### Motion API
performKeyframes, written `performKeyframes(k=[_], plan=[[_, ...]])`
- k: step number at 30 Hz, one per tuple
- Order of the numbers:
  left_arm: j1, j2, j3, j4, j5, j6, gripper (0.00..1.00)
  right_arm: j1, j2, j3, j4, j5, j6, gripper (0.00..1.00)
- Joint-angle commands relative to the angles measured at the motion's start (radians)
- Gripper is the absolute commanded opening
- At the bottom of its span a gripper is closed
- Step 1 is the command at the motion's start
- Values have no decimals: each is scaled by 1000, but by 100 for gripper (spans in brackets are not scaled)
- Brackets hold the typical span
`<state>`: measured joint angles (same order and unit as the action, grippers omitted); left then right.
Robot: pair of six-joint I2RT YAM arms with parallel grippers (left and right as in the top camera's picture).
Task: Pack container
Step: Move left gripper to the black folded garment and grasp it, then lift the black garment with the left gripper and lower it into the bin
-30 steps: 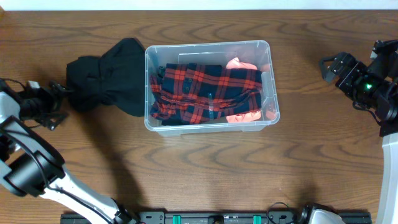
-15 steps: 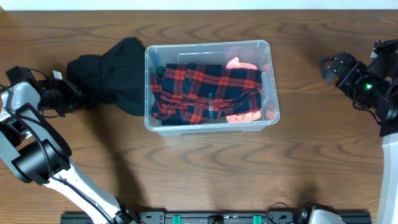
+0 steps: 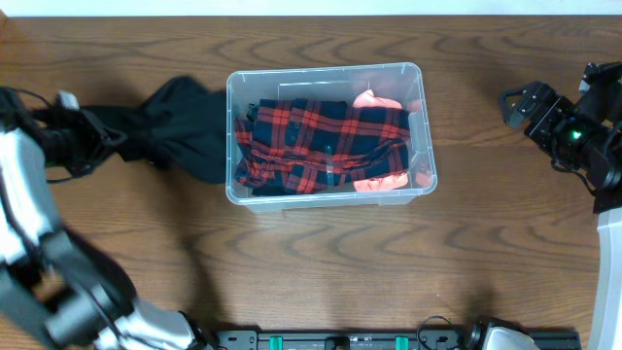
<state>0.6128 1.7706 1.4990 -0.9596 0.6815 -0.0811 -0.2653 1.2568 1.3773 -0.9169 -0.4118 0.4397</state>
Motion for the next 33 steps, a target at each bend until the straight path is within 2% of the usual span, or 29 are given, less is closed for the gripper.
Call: performKeyframes(k=[1,6,8,12,15,20,24,33], plan=[[-13,-288,39,-52,30,12,6,-6,5,-1,0,-3,1,99],[-75,-536,39,-84,108,-15,6,-6,5,-1,0,-3,1,99],[-119,-615,39,-68,156,-61,6,-6,5,-1,0,-3,1,99],[-247,-706,39,39,271,-139,6,-6,5,-1,0,-3,1,99],[-384,-726,39,165,277,-216,6,-6,5,-1,0,-3,1,99],[-668,-676,39,405,172,-318,6,-6,5,-1,0,-3,1,99],[-878,-566,39,552,13,-317,6,-6,5,-1,0,-3,1,99],[-1100,-278,39,815,-199,-330,6,-6,5,-1,0,-3,1,99]])
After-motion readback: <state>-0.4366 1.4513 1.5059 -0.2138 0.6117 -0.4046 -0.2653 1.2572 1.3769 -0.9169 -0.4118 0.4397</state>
